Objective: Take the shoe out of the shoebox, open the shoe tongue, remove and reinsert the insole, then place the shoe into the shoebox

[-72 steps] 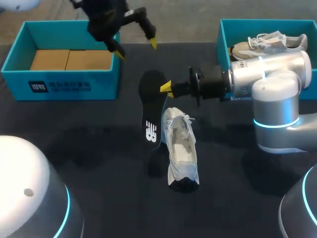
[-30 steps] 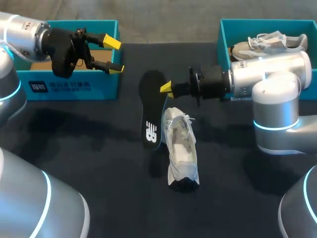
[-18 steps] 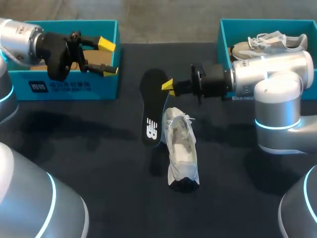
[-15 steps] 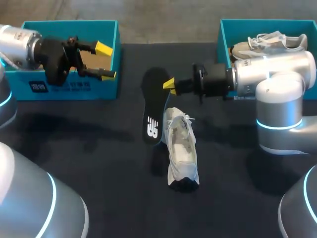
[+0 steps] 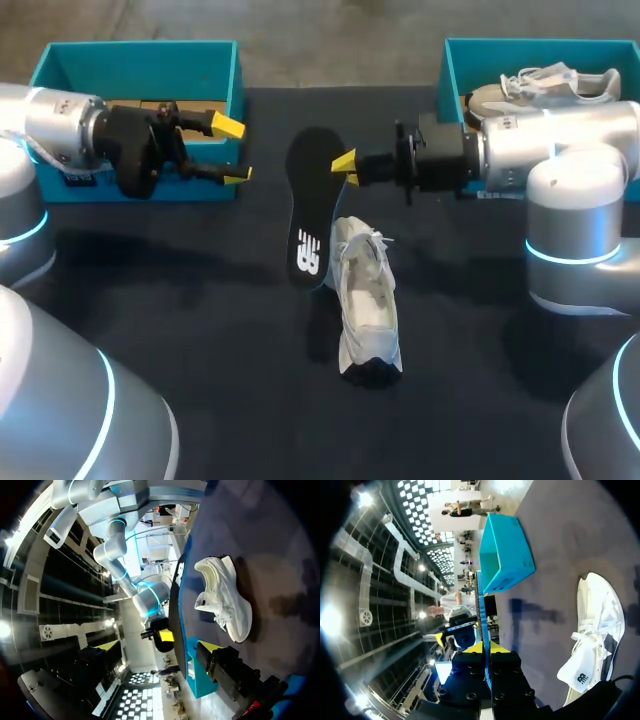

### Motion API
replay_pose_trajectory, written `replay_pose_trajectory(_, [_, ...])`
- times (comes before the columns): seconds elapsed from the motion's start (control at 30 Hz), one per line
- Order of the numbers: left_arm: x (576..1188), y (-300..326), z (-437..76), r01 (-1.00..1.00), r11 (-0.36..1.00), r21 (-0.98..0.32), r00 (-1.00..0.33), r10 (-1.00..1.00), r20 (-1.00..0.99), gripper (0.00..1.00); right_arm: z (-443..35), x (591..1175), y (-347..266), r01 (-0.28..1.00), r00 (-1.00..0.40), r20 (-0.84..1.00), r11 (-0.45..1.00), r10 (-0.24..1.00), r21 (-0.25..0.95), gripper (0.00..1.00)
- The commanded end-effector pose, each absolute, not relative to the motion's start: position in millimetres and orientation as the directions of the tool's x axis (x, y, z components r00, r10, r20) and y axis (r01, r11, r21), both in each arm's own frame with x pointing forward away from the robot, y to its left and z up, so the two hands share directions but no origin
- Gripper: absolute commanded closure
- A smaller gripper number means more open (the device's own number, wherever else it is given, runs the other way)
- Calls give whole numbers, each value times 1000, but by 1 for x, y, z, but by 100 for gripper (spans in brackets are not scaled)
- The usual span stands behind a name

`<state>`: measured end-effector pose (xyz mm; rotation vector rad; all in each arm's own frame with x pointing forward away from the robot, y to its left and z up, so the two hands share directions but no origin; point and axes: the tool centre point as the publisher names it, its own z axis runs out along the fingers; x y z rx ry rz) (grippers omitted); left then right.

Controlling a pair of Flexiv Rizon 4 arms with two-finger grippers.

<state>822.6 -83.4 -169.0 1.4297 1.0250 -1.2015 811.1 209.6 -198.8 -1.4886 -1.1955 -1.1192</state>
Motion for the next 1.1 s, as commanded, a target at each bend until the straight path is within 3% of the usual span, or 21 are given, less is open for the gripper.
replay_pose_trajectory(0.03, [821,-99,-184,975,-165,148,149,-10,-989,0,-198,810,211,986,127,975,-134,182,-103,100])
replay_pose_trajectory(0.33, [813,-117,-194,984,-89,157,153,-41,-987,0,-198,810,211,986,127,975,-134,182,-103,100])
replay_pose_trajectory(0.4, [812,-120,-194,984,-77,160,157,-36,-987,31,-198,810,211,986,127,975,-134,182,-103,100])
replay_pose_trajectory(0.6, [810,-132,-198,986,-69,153,151,-31,-988,49,-198,810,211,986,127,975,-134,182,-103,100])
replay_pose_trajectory(1.1, [822,-152,-195,988,-20,154,153,-51,-987,53,-198,810,211,986,127,975,-134,182,-103,100])
